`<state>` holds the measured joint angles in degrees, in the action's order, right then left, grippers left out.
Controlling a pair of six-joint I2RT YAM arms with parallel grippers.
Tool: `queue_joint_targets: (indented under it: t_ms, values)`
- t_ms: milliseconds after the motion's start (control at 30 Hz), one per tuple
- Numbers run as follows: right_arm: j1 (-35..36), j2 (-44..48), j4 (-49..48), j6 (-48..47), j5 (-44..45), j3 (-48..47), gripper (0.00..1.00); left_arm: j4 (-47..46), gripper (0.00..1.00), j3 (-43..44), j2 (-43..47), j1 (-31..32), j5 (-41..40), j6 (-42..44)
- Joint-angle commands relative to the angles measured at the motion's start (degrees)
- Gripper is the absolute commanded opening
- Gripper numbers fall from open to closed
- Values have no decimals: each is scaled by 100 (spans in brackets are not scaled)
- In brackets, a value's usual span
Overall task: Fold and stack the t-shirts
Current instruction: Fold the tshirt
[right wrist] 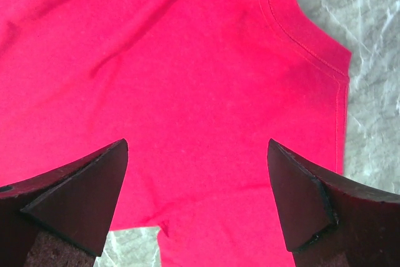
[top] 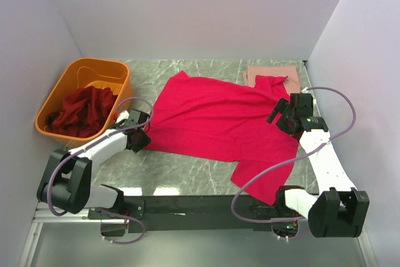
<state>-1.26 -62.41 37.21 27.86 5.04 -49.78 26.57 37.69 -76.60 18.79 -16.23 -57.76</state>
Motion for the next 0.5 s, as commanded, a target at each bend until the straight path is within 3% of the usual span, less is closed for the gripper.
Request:
queue_joint_targets:
  t_ms: [0, 167, 233, 433, 467]
  values:
    - [3, 1, 172, 71, 85, -49, 98, -81, 33, -183, 83, -50, 163, -60]
    - [3, -69, 348, 36, 208, -137, 98, 41, 20, -297, 66, -50, 164, -95]
    - [3, -78, 366, 9, 208, -146, 98, 68, 1, -315, 57, -50, 146, -113]
    - [99, -43, 611, 26, 86, -76, 97, -90, 1, -306, 268, -42, 173, 27]
    - [491, -43, 664, 53, 42, 20, 97, -143, 1, -272, 312, -42, 147, 89]
